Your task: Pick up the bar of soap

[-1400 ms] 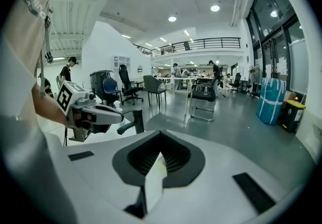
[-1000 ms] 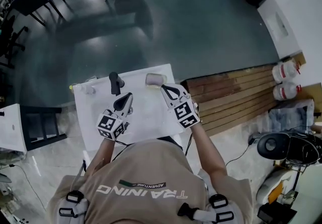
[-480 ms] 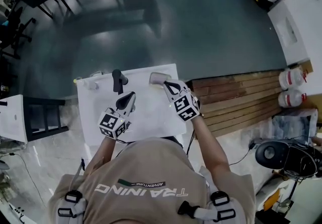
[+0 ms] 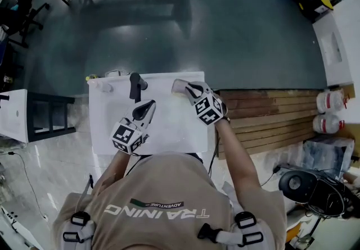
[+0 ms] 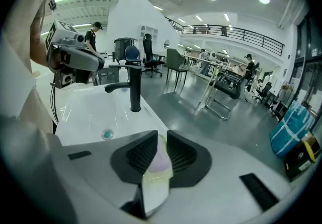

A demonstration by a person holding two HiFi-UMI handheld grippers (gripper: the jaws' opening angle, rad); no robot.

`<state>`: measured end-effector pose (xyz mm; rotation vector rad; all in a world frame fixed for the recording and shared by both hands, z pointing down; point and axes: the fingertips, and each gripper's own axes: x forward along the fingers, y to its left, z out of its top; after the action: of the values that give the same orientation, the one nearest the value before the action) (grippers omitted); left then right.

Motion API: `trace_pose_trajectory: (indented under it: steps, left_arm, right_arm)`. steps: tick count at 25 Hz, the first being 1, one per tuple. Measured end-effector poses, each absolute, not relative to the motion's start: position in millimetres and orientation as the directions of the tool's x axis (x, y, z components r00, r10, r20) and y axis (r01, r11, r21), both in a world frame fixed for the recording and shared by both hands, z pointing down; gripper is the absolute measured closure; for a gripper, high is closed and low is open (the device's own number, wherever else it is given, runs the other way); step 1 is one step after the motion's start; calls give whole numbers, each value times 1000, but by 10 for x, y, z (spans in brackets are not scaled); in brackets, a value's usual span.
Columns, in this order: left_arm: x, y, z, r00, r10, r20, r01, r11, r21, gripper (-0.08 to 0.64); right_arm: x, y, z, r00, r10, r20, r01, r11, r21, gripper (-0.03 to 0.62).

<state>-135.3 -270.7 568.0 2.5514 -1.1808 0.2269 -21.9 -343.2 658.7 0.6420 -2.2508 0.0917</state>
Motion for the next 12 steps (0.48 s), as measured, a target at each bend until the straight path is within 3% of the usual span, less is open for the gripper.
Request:
trace_pose_trajectory:
  steps: [3,4,12]
  left_arm:
    - [-1372,-2716,5704,635,-721,277,-773,-595,220,566]
    - [-1375,-2716,5708,632,-724,277,-775,-591,222,568]
    - [-1388,-2694,5722,619,-737,271,-785,-569,244,568]
  right_arm:
    - [-290,-3419,6704,-563,-333,756,-406,909,98,404]
    - [-310,-3411,6726,-560,-310,769,-385,918,89,377]
    - [-389,-3435,6757,-538,-232,811,-282,955,86,376]
